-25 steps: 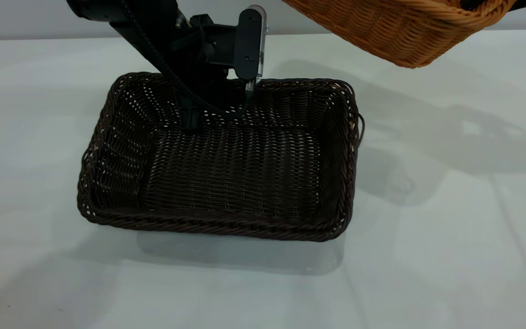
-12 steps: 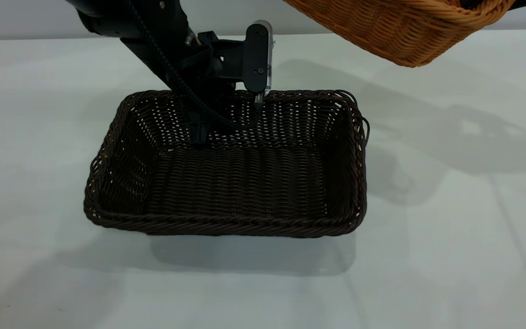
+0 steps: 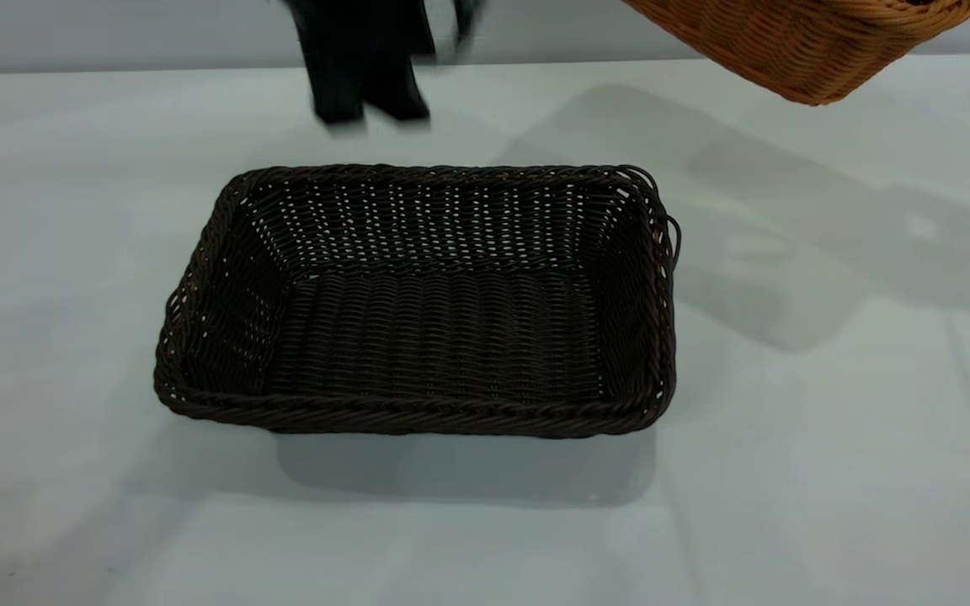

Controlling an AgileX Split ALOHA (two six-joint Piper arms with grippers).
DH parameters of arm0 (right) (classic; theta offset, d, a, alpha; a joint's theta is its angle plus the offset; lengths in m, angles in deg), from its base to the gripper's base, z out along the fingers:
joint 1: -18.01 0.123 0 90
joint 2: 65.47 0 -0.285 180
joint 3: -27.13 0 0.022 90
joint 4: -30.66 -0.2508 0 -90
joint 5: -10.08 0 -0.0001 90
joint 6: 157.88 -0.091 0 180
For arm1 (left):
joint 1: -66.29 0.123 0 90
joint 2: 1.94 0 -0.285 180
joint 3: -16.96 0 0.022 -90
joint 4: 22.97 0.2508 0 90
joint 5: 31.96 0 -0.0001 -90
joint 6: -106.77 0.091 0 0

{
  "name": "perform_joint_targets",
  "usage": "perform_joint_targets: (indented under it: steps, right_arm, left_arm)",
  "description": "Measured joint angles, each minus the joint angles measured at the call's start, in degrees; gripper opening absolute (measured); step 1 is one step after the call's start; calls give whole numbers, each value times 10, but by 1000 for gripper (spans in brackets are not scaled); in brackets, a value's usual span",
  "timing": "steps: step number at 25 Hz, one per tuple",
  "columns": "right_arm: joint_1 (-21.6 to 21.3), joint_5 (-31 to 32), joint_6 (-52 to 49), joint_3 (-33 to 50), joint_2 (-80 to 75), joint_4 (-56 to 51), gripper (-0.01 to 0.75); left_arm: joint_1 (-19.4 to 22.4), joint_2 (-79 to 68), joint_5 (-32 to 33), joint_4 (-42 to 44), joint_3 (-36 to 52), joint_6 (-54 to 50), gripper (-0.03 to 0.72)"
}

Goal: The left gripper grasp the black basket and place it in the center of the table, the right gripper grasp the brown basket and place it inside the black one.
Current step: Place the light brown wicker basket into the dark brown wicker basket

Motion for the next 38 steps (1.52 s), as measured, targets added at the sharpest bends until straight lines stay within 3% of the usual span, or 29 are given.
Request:
perform_joint_targets:
  steps: [6, 14, 19, 23, 34, 38]
  right_arm:
    - [41, -3, -12, -1, 0, 31, 79]
    - [230, 4, -38, -1, -1, 147, 79]
    - [291, 0, -56, -1, -7, 148, 79]
    - [312, -12, -68, -1, -39, 147, 79]
    - [312, -91, -70, -1, -106, 141, 83]
    - [312, -99, -66, -2, -106, 156, 155]
  left_arm:
    - [2, 199, 63, 2, 3, -9, 390]
    - [2, 346, 43, 2, 4, -72, 388]
    - [2, 367, 42, 2, 4, -93, 388]
    - [2, 367, 42, 2, 5, -95, 387]
    - [2, 367, 42, 2, 6, -96, 387]
    - [2, 367, 42, 2, 6, -96, 387]
